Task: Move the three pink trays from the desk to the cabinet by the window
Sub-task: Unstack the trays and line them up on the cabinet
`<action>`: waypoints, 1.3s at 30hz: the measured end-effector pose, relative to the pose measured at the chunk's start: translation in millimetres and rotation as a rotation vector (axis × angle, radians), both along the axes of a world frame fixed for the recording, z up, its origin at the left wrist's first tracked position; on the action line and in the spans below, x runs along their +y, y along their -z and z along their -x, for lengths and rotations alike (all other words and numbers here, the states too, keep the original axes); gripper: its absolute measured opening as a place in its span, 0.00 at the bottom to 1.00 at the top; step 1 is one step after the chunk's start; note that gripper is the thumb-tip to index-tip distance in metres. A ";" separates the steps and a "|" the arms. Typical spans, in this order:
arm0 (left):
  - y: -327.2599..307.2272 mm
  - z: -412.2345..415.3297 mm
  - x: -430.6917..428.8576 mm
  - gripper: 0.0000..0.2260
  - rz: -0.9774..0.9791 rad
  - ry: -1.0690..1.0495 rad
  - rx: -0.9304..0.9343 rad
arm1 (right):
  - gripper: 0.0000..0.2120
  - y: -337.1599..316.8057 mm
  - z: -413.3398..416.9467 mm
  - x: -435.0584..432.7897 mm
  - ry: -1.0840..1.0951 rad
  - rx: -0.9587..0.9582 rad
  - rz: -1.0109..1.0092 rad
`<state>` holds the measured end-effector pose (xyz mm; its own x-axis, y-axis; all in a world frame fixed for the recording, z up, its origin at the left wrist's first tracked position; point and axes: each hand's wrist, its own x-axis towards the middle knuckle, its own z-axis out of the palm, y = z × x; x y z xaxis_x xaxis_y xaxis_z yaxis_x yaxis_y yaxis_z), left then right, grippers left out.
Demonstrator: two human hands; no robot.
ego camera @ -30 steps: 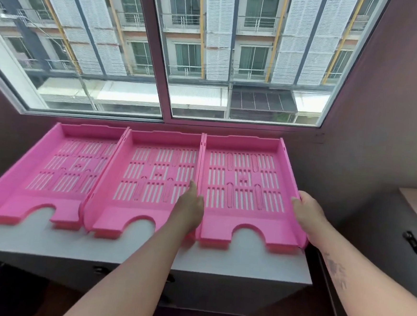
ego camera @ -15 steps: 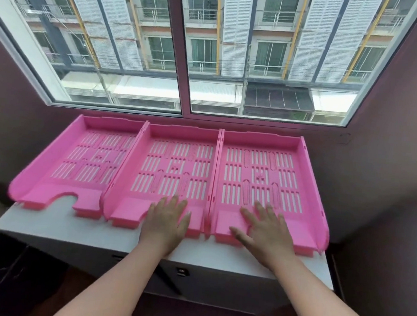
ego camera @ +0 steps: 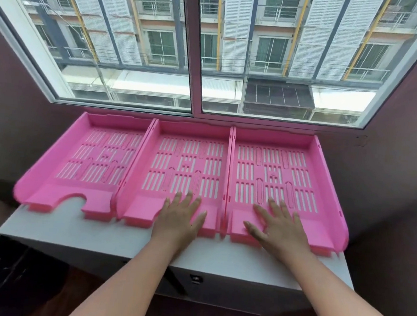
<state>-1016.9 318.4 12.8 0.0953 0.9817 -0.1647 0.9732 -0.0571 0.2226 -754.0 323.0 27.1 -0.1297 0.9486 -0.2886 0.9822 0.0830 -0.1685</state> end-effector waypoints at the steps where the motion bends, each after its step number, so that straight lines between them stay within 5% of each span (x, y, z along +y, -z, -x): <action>1: -3.6 4.2 2.6 0.30 0.002 0.025 0.013 | 0.39 -3.9 4.7 1.8 0.026 0.029 -0.012; 8: -37.3 86.9 4.5 0.34 -0.245 -0.198 -0.054 | 0.34 -47.4 95.8 14.5 -0.038 0.173 -0.317; 14: -37.5 144.1 15.1 0.32 -0.011 -0.361 -0.427 | 0.39 -24.4 181.9 6.4 -0.162 0.126 -0.094; 19: -34.0 155.0 26.3 0.28 -0.008 -0.357 -0.615 | 0.52 3.3 203.1 4.7 -0.136 0.025 -0.008; 29: -31.7 170.5 29.8 0.31 0.029 -0.253 -0.584 | 0.46 2.1 210.9 11.7 -0.105 -0.022 0.012; 33: -27.8 184.0 18.8 0.36 -0.049 -0.152 -0.391 | 0.41 -4.9 198.1 4.2 -0.047 -0.060 -0.269; 36: -26.2 180.0 15.7 0.34 -0.059 -0.133 -0.417 | 0.34 -10.1 183.1 6.6 0.117 -0.088 -0.470; 39: -21.2 173.1 17.9 0.32 -0.056 -0.157 -0.477 | 0.33 -16.8 167.6 12.8 0.398 0.085 -0.386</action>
